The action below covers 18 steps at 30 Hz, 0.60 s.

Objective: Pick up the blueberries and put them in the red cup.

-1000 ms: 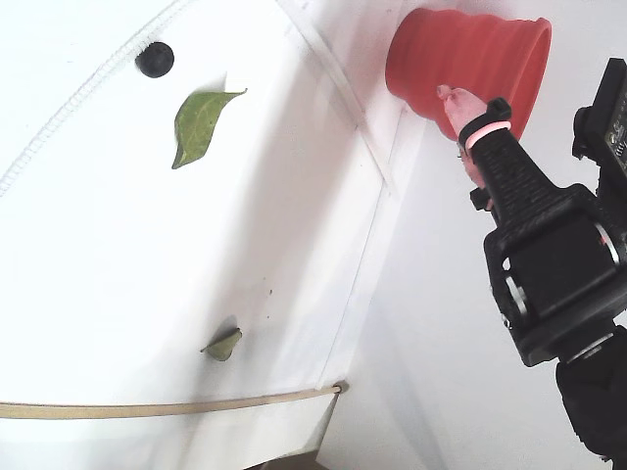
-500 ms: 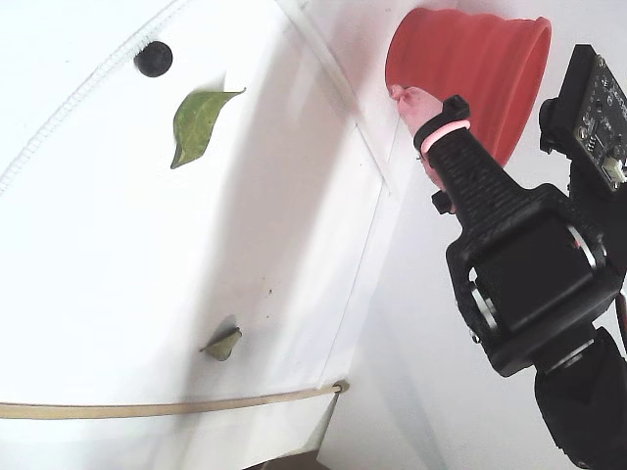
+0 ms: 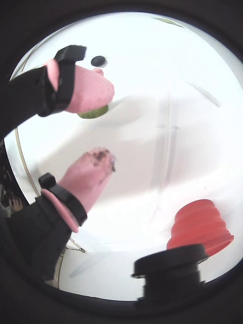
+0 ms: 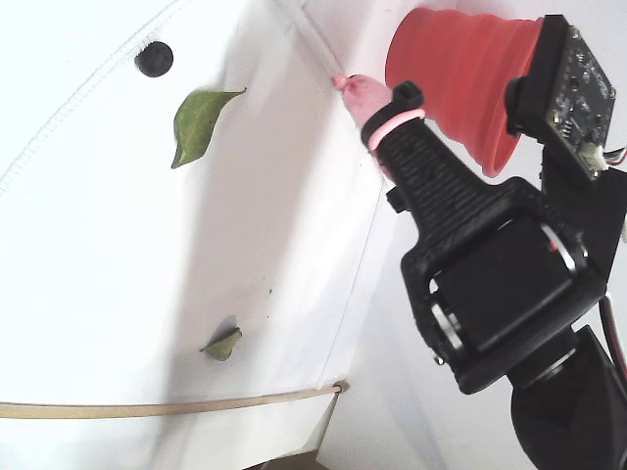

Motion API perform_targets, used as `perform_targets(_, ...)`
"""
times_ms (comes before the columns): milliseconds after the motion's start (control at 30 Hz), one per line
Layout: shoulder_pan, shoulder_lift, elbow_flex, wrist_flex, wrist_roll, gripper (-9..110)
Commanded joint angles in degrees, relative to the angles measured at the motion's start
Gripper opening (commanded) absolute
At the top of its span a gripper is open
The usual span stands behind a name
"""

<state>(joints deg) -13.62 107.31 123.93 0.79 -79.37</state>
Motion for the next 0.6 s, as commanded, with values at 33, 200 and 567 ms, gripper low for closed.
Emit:
perform_targets(33,-0.7,3.5,-0.4,0.1,0.7,16)
perform_targets(200,-2.0,2.7,0.3,0.1,1.0,16)
perform_targets(567,-4.9,-0.1,1.1,-0.2,0.7,16)
